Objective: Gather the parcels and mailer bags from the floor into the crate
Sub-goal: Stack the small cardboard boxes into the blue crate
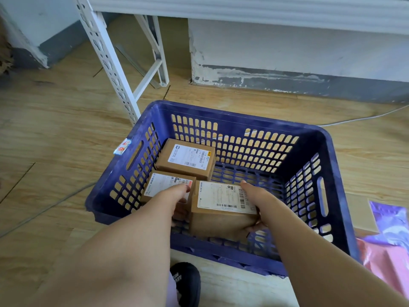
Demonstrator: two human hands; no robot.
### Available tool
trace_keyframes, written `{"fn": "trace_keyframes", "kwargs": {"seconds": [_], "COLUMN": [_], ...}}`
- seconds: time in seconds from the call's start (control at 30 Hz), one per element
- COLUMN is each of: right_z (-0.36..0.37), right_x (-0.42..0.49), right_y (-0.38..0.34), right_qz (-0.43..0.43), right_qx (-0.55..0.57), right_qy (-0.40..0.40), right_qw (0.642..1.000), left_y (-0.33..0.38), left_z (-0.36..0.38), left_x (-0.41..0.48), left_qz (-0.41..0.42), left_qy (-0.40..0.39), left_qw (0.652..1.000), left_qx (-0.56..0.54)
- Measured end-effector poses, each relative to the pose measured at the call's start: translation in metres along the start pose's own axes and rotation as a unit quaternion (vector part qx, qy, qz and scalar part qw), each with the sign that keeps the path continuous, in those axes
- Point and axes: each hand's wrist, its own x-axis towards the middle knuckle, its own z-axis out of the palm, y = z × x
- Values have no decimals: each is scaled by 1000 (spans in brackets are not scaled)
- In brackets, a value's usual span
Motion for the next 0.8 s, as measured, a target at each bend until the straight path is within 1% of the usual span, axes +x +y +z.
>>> {"fn": "trace_keyframes", "kwargs": {"seconds": [0.07,0.13,0.2,0.27,0.33,0.4,0.5,0.57,0.67,0.73,0.8], "right_z": [0,1,0,0,2,2,2,1,0,-2,-3], "right_x": [0,1,2,6,8,10,8,10,11,13,13], "right_y": [-3,-7,-12,-15,-13,-11,-9,-10,-12,-14,-13], "right_qz": [-14,-37,-74,-115,-137,-141,-160,-167,-164,-151,-146], "right_qx": [22,38,33,41,66,90,94,91,79,71,70], "right_qy": [11,24,52,79,86,93,111,119,124,127,128], "right_qw": [1000,998,995,989,985,982,976,974,975,978,978], "left_y": [3,6,8,8,8,9,11,16,26,30,30], "left_z": [3,3,4,3,4,5,6,10,18,23,26], "left_x": [-9,-3,3,12,13,15,18,19,15,11,5], "left_qz": [29,70,117,164,205,237,263,269,254,214,175], "left_qy": [39,78,129,162,171,166,163,155,113,63,15], "left_qw": [997,991,978,962,943,926,914,924,955,975,983], "left_qx": [57,88,117,148,198,242,264,223,104,9,-58]}}
